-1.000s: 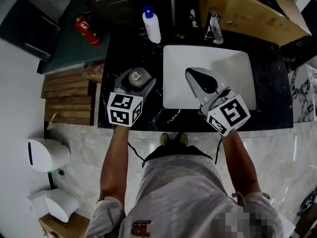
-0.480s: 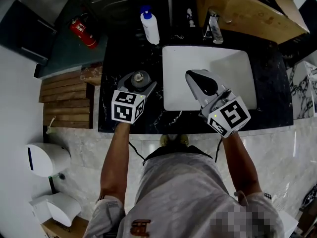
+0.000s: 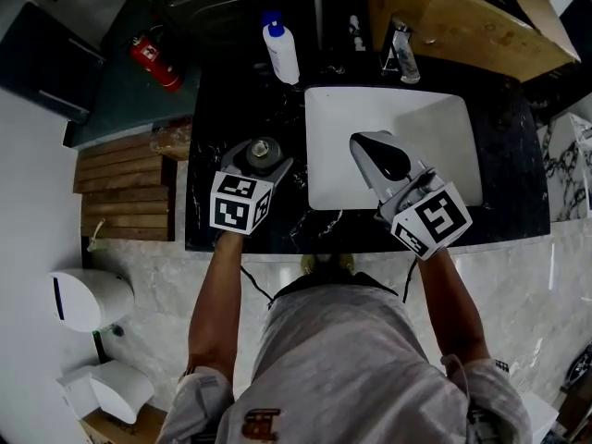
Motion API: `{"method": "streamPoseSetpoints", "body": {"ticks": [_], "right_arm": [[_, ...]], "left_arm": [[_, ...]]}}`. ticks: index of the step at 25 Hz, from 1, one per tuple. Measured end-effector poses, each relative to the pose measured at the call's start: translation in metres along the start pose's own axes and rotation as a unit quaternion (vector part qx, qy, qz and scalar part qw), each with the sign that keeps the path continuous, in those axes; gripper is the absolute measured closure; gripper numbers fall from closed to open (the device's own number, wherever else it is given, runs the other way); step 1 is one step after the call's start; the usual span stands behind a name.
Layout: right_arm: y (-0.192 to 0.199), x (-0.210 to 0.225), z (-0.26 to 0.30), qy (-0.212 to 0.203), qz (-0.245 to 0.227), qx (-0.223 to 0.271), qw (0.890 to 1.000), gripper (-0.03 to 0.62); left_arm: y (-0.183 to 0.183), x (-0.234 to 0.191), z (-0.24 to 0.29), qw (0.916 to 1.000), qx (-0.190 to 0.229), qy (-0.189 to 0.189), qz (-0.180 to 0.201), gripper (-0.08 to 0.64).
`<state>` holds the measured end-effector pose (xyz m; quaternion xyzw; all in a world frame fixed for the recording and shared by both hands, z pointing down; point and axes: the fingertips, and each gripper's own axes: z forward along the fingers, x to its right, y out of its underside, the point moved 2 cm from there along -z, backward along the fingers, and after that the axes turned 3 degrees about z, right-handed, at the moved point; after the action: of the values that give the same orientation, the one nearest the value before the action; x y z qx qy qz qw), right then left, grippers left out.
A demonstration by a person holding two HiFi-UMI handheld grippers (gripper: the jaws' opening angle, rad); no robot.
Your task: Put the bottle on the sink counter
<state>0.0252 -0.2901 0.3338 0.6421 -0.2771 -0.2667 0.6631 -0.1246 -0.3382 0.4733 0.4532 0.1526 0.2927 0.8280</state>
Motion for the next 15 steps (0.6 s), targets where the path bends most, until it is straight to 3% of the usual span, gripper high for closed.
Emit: {"method": "streamPoseSetpoints", "body": {"ticks": [9, 15], "right_arm": [[0.01, -0.002, 0.002, -0.001, 0.008, -0.009, 1.0, 0.592], [0.011, -0.002, 0.0, 0.0, 0.01, -0.009, 1.0, 0.592]], "left_arm": [[0.001, 0.0, 0.0, 0.9999, 0.004, 0.007, 0.008, 0.227], [-0.005, 0.001, -0.01, 0.9995, 0.029, 0.008, 0.008, 0.198]]}}
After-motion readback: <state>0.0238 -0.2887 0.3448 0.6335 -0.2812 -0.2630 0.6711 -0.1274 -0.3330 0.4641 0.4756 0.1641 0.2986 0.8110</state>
